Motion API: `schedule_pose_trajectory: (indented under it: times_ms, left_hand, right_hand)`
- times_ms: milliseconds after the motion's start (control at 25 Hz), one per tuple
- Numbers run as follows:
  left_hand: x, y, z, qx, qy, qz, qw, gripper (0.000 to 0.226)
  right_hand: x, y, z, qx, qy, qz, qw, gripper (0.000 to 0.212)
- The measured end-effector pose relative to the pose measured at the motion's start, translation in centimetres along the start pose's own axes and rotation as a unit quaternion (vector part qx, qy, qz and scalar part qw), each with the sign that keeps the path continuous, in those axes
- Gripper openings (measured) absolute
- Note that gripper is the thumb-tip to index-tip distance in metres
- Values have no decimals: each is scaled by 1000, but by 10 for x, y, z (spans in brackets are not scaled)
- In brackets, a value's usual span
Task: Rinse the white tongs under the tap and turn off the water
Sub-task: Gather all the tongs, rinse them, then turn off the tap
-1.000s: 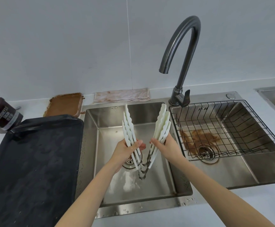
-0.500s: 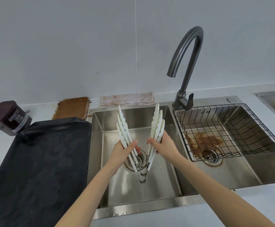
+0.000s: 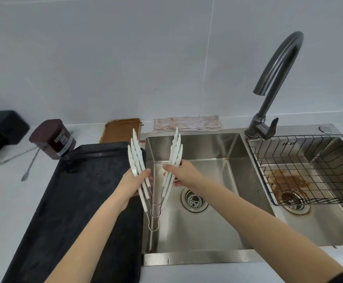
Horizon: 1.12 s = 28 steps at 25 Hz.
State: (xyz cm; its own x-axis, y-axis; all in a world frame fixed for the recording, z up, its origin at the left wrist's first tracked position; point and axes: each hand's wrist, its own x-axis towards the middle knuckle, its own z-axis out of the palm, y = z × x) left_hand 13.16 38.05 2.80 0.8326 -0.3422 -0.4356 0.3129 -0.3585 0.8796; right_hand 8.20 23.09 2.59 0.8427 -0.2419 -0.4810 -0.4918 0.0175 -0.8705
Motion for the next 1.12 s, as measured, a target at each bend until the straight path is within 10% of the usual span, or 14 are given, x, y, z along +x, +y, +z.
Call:
schedule_pose_trajectory:
  times_ms: [680, 1120]
  left_hand:
    - [45, -61, -82, 78, 125, -123, 981, 25]
    - [47, -68, -78, 255, 189, -110, 942, 58]
  right_hand:
    - [48, -11, 103, 12, -77, 158, 984, 17]
    - [47, -16, 119, -146, -58, 109, 982, 72]
